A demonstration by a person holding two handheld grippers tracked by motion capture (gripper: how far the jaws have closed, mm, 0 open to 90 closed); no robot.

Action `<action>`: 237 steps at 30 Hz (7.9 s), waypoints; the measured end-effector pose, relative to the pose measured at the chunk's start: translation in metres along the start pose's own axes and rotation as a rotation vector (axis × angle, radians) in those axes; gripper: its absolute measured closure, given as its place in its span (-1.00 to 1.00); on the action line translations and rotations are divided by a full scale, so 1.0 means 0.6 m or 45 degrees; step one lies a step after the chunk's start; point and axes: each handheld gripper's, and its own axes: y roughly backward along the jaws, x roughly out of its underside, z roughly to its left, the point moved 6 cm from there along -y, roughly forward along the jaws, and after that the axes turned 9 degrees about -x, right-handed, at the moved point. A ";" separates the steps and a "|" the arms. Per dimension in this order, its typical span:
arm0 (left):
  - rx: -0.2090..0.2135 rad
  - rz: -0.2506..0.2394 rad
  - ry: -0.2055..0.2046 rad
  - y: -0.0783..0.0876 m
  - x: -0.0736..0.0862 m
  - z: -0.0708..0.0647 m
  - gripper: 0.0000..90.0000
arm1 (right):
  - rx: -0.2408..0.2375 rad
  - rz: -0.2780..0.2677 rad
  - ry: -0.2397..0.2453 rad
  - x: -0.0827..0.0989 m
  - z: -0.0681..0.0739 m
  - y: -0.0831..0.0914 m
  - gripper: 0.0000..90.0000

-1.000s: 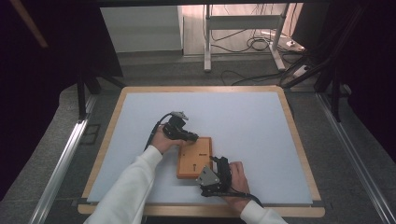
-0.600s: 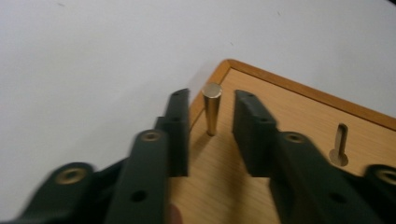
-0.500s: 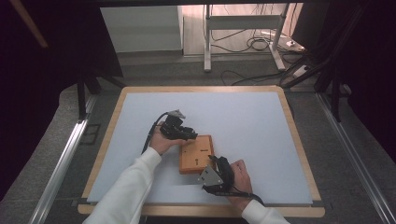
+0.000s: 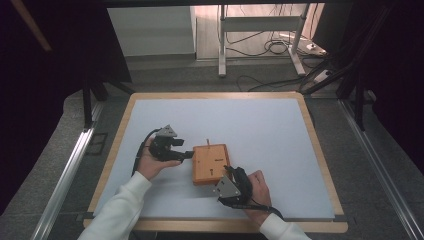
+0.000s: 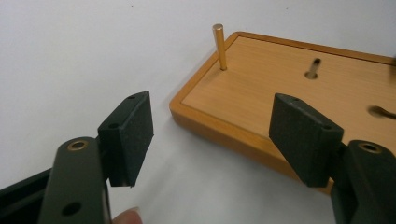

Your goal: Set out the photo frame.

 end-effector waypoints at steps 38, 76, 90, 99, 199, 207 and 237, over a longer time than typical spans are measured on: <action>-0.038 0.082 0.059 0.041 0.123 0.004 -0.36 | 0.037 -0.021 0.003 -0.025 -0.027 0.013 0.04; 0.014 0.093 0.112 0.036 0.129 0.008 -0.33 | -0.038 0.055 0.103 -0.063 -0.066 -0.002 0.24; 0.023 0.097 0.118 0.036 0.130 0.010 -0.33 | -0.153 0.062 0.108 -0.093 -0.102 -0.008 0.36; 0.025 0.094 0.130 0.035 0.130 0.010 -0.33 | -0.196 0.081 0.110 -0.104 -0.117 -0.012 0.45; 0.017 0.086 0.117 0.037 0.127 0.007 -0.34 | -0.227 -0.207 -0.616 -0.009 -0.227 0.065 -0.42; 0.011 0.076 0.107 0.038 0.126 0.007 -0.35 | -0.289 -0.260 -0.726 0.050 -0.174 0.075 -0.35; 0.022 0.083 0.106 0.037 0.127 0.002 -0.35 | -0.476 -0.031 -0.531 0.045 -0.051 -0.035 1.00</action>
